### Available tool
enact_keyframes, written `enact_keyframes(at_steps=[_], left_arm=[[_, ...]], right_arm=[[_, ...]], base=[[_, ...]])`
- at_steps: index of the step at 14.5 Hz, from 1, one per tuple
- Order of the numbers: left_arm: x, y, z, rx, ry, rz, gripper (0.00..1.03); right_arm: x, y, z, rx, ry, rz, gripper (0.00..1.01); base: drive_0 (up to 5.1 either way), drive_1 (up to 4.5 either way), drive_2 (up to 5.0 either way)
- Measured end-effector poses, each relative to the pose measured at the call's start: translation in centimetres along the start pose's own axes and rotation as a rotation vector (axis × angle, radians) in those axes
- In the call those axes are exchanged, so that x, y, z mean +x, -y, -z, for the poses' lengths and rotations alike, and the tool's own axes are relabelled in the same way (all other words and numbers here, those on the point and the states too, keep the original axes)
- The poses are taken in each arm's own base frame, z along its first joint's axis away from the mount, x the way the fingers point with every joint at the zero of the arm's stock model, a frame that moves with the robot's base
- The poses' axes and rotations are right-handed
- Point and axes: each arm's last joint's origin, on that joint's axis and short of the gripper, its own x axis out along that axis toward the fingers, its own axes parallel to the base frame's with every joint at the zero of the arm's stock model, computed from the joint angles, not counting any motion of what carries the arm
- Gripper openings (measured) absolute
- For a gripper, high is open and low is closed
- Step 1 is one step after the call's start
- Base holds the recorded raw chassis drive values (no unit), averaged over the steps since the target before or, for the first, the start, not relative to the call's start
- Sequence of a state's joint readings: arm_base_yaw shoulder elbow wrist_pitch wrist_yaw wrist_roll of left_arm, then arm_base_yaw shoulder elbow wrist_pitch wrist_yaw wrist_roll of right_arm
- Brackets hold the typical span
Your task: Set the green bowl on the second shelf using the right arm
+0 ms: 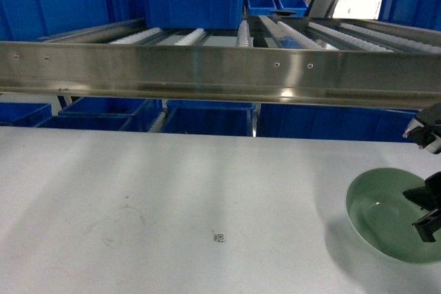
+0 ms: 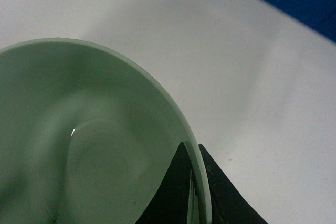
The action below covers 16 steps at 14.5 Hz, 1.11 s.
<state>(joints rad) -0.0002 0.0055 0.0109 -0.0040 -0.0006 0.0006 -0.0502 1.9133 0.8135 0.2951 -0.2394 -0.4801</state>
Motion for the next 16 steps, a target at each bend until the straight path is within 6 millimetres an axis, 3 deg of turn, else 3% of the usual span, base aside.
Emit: enact_keyframes(at_steps=[2, 4, 8, 11, 14, 16], left_arm=[[0.0, 0.0, 0.0, 0.0, 0.0, 0.0, 0.98], [0.0, 0.0, 0.0, 0.0, 0.0, 0.0, 0.98], [0.0, 0.0, 0.0, 0.0, 0.0, 0.0, 0.98], [0.0, 0.0, 0.0, 0.0, 0.0, 0.0, 0.98], [0.0, 0.0, 0.0, 0.0, 0.0, 0.0, 0.98], [0.0, 0.0, 0.0, 0.0, 0.0, 0.002, 0.98]], right_arm=[[-2.8, -0.1, -1.2, 0.022, 0.15, 0.058, 0.02], [-6.9, -0.3, -2.2, 0.063, 0.324, 0.126, 0.02], [-16.5, -2.1, -1.9, 0.197, 0.587, 0.209, 0.02], [-22.2, -2.8, -1.4, 0.248, 0.725, 0.252, 0.02], [-24.5, -4.2, 0.6, 0.286, 0.794, 0.27, 0.02], [-24.5, -4.1, 0.7, 0.308, 0.795, 0.266, 0.02]], base=[[0.0, 0.0, 0.0], [0.0, 0.0, 0.0], [0.0, 0.0, 0.0], [0.0, 0.0, 0.0], [0.0, 0.0, 0.0], [0.0, 0.0, 0.0]])
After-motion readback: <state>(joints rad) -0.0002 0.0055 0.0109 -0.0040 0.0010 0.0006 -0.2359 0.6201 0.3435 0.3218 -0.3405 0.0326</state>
